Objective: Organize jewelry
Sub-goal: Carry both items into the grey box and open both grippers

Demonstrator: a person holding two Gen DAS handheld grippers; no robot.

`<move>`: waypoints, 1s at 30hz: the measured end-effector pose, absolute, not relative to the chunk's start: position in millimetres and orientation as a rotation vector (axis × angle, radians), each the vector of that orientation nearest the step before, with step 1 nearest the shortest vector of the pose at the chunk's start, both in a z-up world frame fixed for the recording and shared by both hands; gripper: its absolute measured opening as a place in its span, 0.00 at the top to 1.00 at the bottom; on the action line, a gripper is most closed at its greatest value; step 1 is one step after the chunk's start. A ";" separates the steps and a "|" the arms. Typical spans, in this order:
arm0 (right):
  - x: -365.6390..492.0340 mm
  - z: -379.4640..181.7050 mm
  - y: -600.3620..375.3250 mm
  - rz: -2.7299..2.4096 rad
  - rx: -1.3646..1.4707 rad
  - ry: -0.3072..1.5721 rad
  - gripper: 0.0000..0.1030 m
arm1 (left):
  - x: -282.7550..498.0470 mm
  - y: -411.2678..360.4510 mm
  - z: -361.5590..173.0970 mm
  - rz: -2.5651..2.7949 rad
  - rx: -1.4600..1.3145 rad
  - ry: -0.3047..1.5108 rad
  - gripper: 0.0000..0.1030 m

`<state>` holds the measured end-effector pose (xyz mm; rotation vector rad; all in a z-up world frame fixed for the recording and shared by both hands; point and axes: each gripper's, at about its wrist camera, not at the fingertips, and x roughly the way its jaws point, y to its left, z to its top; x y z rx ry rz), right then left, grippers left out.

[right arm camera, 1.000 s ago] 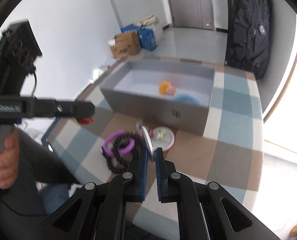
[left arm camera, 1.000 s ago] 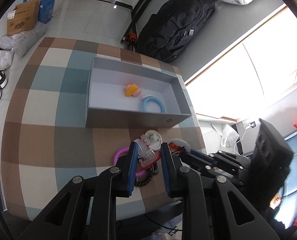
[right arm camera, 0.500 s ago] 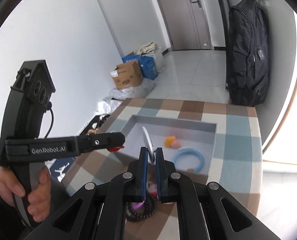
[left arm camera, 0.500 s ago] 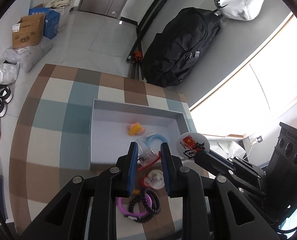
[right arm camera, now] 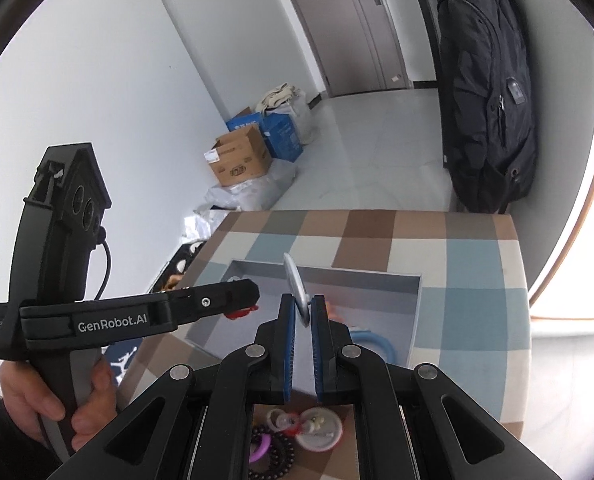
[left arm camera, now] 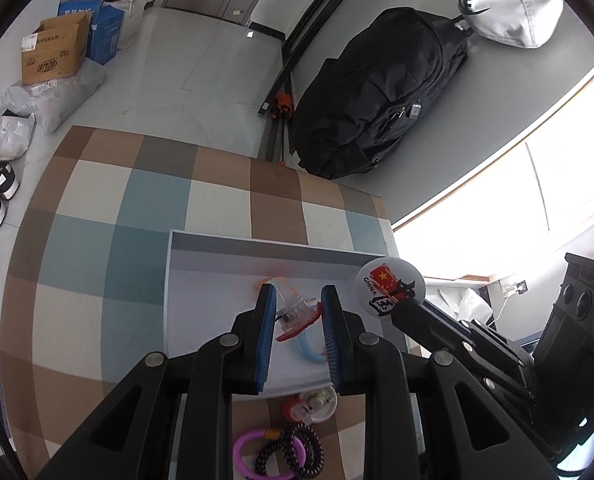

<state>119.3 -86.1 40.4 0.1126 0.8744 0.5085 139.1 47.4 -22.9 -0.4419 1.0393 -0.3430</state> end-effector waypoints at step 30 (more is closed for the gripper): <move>113.4 48.3 -112.2 0.403 0.166 0.825 0.28 | 143.3 52.5 -23.3 -0.371 -0.544 1.048 0.35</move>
